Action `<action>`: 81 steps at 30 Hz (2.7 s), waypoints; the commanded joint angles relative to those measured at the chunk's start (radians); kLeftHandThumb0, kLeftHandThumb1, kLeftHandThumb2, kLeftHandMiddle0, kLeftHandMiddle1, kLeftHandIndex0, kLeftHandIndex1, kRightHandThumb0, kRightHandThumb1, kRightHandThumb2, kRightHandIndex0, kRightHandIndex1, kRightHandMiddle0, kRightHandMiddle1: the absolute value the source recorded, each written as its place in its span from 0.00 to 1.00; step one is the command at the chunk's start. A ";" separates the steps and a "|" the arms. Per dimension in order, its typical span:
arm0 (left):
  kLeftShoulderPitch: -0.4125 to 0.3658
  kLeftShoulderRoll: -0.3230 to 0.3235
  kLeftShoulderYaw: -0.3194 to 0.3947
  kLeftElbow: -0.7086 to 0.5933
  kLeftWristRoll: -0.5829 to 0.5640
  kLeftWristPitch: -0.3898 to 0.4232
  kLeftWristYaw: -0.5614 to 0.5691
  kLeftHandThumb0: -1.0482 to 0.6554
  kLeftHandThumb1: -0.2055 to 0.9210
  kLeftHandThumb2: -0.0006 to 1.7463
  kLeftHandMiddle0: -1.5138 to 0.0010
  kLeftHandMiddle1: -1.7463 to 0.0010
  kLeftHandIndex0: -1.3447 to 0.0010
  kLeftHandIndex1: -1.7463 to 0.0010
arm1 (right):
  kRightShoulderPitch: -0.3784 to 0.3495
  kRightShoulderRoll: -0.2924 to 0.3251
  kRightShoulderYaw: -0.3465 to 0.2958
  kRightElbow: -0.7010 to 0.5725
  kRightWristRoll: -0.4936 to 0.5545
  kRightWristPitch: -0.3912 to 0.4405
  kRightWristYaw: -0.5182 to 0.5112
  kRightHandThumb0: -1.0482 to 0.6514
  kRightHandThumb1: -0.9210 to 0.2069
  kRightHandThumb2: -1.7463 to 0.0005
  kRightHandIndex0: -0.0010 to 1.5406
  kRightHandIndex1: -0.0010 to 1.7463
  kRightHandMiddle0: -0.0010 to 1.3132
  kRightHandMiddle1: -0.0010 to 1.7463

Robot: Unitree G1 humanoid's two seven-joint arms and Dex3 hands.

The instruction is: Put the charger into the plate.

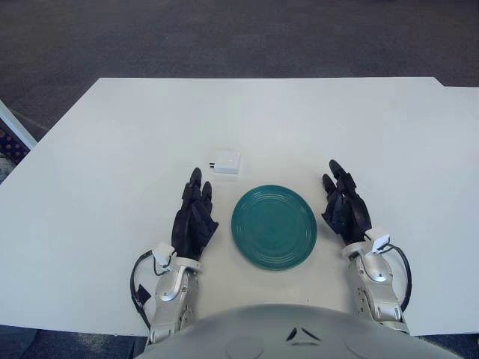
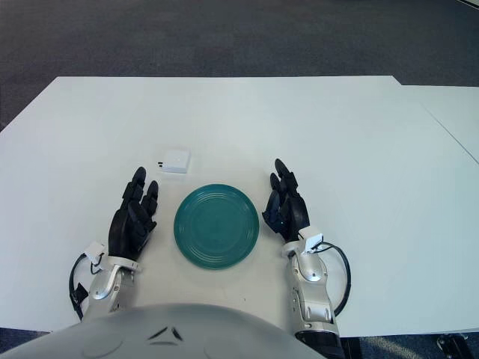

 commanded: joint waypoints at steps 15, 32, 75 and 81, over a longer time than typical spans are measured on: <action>0.028 -0.016 0.031 -0.037 -0.107 0.152 0.001 0.00 1.00 0.52 1.00 1.00 1.00 1.00 | 0.044 0.010 0.000 0.051 0.007 0.094 -0.011 0.10 0.00 0.45 0.08 0.00 0.00 0.15; 0.025 -0.020 0.070 -0.031 -0.269 0.168 -0.116 0.00 1.00 0.45 1.00 1.00 1.00 1.00 | 0.043 0.012 0.006 0.057 0.007 0.095 -0.010 0.11 0.00 0.45 0.07 0.00 0.00 0.14; -0.852 0.840 -0.348 0.128 0.909 -0.002 0.090 0.00 1.00 0.30 1.00 1.00 1.00 0.84 | -0.016 0.044 0.005 0.177 -0.025 0.033 -0.082 0.10 0.00 0.46 0.08 0.01 0.00 0.18; -0.935 0.807 -0.426 0.334 1.001 -0.143 0.091 0.00 1.00 0.27 1.00 1.00 1.00 0.83 | -0.011 0.045 0.004 0.179 -0.017 0.021 -0.079 0.10 0.00 0.45 0.08 0.00 0.00 0.17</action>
